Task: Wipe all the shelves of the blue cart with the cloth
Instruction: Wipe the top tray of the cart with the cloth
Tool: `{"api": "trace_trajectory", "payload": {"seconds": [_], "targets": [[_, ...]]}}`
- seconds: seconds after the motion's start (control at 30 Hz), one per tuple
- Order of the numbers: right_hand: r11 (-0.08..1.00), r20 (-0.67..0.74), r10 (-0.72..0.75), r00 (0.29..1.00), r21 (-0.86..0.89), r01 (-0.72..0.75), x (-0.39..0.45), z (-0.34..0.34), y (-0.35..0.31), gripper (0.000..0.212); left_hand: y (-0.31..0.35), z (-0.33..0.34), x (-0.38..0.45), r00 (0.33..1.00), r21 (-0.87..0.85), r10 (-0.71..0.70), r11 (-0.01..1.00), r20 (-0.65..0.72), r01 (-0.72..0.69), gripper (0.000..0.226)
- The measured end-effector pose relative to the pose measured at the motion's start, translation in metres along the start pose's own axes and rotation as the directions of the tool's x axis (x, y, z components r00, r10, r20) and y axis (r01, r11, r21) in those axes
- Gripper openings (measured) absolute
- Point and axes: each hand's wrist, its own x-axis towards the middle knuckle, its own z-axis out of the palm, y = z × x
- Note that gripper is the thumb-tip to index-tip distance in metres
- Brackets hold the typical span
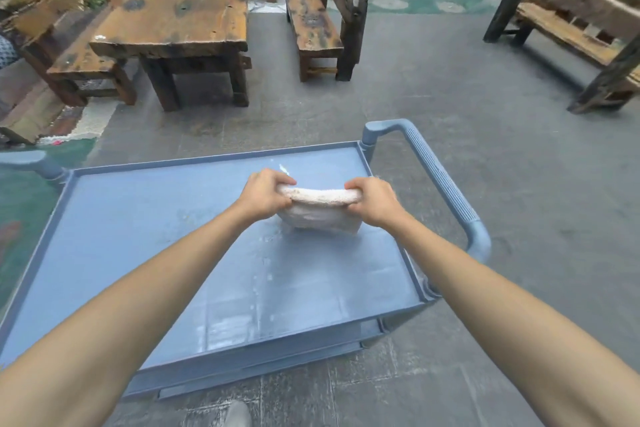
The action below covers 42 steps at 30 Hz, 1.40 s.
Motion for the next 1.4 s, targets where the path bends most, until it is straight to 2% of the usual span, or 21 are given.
{"api": "trace_trajectory", "payload": {"seconds": [0.07,0.13,0.23,0.33,0.4,0.5,0.57,0.6,0.67,0.73,0.8,0.87,1.0,1.07,1.17,1.4], "targets": [[0.996,-0.061,0.008,0.998,-0.089,-0.014,0.003,-0.002,0.011,0.039,0.016,0.015,0.004,0.995,0.135,0.066,0.989,-0.073,-0.056,0.029],[0.993,-0.126,0.035,0.991,-0.107,-0.049,0.003,-0.003,0.024,0.042,0.026,0.026,0.008,0.987,0.176,0.096,0.982,-0.126,-0.073,0.023],[0.995,-0.221,0.043,0.974,-0.076,-0.061,-0.003,-0.001,0.046,0.04,0.025,0.038,0.009,0.972,0.151,0.202,0.971,-0.12,-0.184,0.015],[0.992,-0.247,-0.044,0.968,-0.124,0.014,-0.017,0.017,0.067,0.035,0.008,0.06,-0.005,0.924,0.207,0.376,0.911,-0.066,-0.356,0.015],[0.981,-0.19,-0.089,0.978,-0.186,0.054,-0.035,0.036,0.084,0.03,-0.01,0.078,-0.026,0.908,0.249,0.415,0.874,0.067,-0.418,0.019],[0.955,0.03,-0.129,0.991,-0.264,0.133,-0.071,0.071,0.112,0.03,-0.039,0.105,-0.063,0.878,0.296,0.394,0.834,0.273,-0.466,0.021],[0.939,0.108,-0.17,0.98,-0.283,0.194,-0.09,0.088,0.128,0.036,-0.055,0.117,-0.086,0.853,0.29,0.412,0.815,0.319,-0.502,0.02],[0.941,0.083,-0.183,0.98,-0.274,0.199,-0.094,0.092,0.132,0.035,-0.061,0.121,-0.097,0.852,0.284,0.426,0.813,0.303,-0.508,0.021],[0.95,-0.044,-0.212,0.976,-0.245,0.196,-0.093,0.096,0.131,0.035,-0.075,0.123,-0.113,0.888,0.263,0.419,0.849,0.192,-0.458,0.026],[0.944,-0.158,-0.258,0.953,-0.252,0.214,-0.084,0.099,0.118,0.038,-0.087,0.118,-0.12,0.941,0.243,0.339,0.914,-0.013,-0.326,0.027],[0.943,-0.173,-0.269,0.948,-0.247,0.223,-0.074,0.106,0.1,0.038,-0.102,0.107,-0.122,0.959,0.2,0.17,0.972,-0.227,-0.125,0.029],[0.964,-0.105,-0.194,0.975,-0.202,0.171,-0.065,0.117,0.083,0.044,-0.121,0.094,-0.119,0.945,0.182,0.013,0.982,-0.328,0.05,0.037],[0.971,0.06,-0.052,0.997,-0.231,0.065,-0.057,0.148,0.069,0.067,-0.172,0.076,-0.115,0.944,0.284,-0.186,0.922,-0.273,0.264,0.053],[0.956,0.103,0.012,0.995,-0.293,0.019,-0.059,0.163,0.07,0.075,-0.19,0.077,-0.115,0.959,0.338,-0.184,0.907,-0.214,0.249,0.062],[0.926,0.105,0.058,0.993,-0.377,-0.014,-0.061,0.176,0.072,0.083,-0.204,0.082,-0.118,0.975,0.388,-0.156,0.898,-0.161,0.208,0.062],[0.912,-0.002,0.133,0.991,-0.391,-0.124,-0.055,0.19,0.065,0.079,-0.217,0.086,-0.119,0.981,0.43,-0.123,0.885,-0.148,0.176,0.057]]}}
